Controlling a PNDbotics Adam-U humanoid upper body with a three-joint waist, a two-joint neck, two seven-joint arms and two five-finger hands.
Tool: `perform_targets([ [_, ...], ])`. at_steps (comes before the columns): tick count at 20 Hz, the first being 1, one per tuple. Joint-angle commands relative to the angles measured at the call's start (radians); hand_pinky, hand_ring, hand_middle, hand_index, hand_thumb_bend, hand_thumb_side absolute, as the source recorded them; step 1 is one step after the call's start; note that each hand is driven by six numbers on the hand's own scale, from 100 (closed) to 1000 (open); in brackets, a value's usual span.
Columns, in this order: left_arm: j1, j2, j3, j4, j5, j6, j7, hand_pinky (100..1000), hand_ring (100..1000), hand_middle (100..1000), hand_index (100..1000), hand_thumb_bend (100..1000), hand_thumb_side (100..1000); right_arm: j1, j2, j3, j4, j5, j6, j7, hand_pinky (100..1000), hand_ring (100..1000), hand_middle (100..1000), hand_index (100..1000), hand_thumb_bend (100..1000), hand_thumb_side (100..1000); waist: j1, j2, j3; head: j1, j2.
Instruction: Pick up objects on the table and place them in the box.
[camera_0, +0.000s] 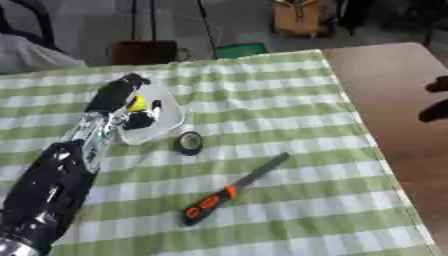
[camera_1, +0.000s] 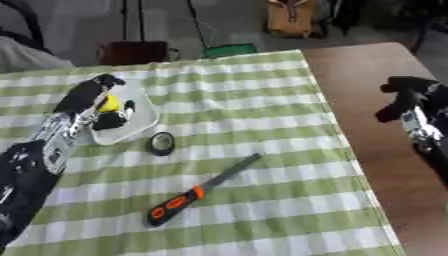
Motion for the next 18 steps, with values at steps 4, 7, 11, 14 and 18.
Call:
perform_targets([
  [4, -0.022, 0.05, 0.031, -0.123, -0.037, 0.005, 0.094, 820, 920, 910, 966, 401, 785, -0.005, -0.019, -0.009, -0.023, -0.001, -0.002, 0.003, 584, 558, 706, 791, 132, 630, -0.005, -0.022, 0.005, -0.005, -0.006],
  [7, -0.031, 0.053, 0.066, -0.191, 0.003, -0.016, 0.14, 722, 883, 870, 943, 398, 762, -0.002, -0.018, -0.011, -0.023, -0.002, -0.002, 0.001, 584, 557, 706, 791, 130, 630, -0.009, -0.025, 0.012, -0.01, -0.004],
  [11, -0.001, 0.059, 0.081, -0.297, 0.068, -0.059, 0.204, 612, 833, 816, 911, 339, 798, -0.003, -0.018, -0.013, -0.023, -0.002, -0.002, -0.002, 584, 558, 706, 793, 131, 629, -0.011, -0.025, 0.024, -0.016, -0.002],
  [14, 0.048, 0.068, 0.058, -0.373, 0.114, -0.101, 0.206, 589, 815, 797, 904, 350, 792, -0.003, -0.02, -0.015, -0.023, -0.002, -0.002, -0.003, 584, 558, 706, 793, 132, 628, -0.011, -0.026, 0.028, -0.018, -0.001],
  [18, 0.138, 0.105, -0.015, -0.476, 0.178, -0.163, 0.196, 585, 812, 786, 894, 394, 762, 0.002, -0.021, -0.02, -0.023, -0.001, -0.003, -0.009, 584, 558, 706, 793, 133, 628, -0.014, -0.028, 0.045, -0.028, 0.004],
])
